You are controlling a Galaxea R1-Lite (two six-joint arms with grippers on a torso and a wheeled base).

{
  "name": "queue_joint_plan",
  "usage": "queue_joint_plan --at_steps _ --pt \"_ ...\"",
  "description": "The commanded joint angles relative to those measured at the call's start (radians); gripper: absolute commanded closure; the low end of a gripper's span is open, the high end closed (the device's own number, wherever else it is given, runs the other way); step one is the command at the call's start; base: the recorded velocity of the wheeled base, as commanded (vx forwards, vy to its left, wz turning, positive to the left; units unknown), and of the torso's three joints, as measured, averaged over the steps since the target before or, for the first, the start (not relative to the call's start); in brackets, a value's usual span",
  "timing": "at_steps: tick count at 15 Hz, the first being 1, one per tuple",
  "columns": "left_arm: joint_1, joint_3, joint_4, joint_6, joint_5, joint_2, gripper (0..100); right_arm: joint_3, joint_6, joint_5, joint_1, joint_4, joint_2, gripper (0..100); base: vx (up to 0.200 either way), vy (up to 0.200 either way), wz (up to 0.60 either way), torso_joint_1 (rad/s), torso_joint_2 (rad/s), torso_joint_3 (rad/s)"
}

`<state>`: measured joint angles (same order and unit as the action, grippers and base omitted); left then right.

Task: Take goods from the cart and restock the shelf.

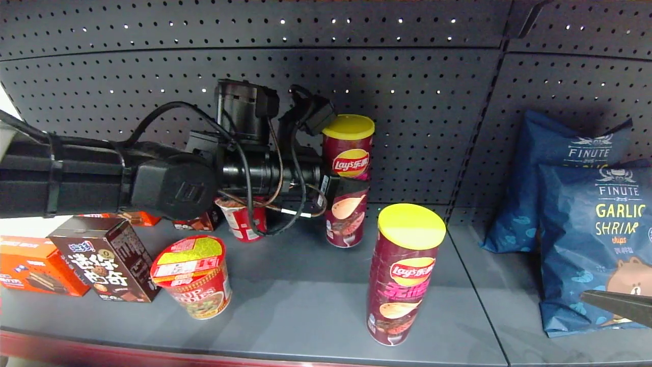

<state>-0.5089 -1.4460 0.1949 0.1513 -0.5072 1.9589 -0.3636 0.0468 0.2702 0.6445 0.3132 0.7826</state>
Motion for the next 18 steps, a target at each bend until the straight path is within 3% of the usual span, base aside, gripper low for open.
queue_joint_plan --at_steps 1,5,9,11,18 --pt "0.020 -0.033 -0.002 0.005 -0.014 0.061 100 -0.001 0.001 0.000 0.006 0.001 0.015 0 0.000 0.000 0.00 0.000 0.00 0.000" --pt "0.023 -0.108 -0.003 0.007 -0.073 0.129 100 -0.001 0.001 0.000 0.009 0.001 0.017 0 0.000 0.000 0.00 0.000 0.00 0.000" --pt "0.013 -0.143 -0.009 0.007 -0.066 0.159 100 -0.001 0.001 0.001 0.009 0.001 0.018 0 0.000 0.000 0.00 0.000 0.00 0.000" --pt "0.020 -0.146 -0.011 0.073 -0.056 0.186 100 -0.001 0.001 0.000 0.015 0.001 0.020 0 0.000 0.000 0.00 0.000 0.00 0.000" --pt "-0.002 -0.248 -0.015 0.073 -0.054 0.259 100 0.009 0.001 0.000 0.020 0.001 0.018 0 0.000 0.000 0.00 0.000 0.00 0.000"
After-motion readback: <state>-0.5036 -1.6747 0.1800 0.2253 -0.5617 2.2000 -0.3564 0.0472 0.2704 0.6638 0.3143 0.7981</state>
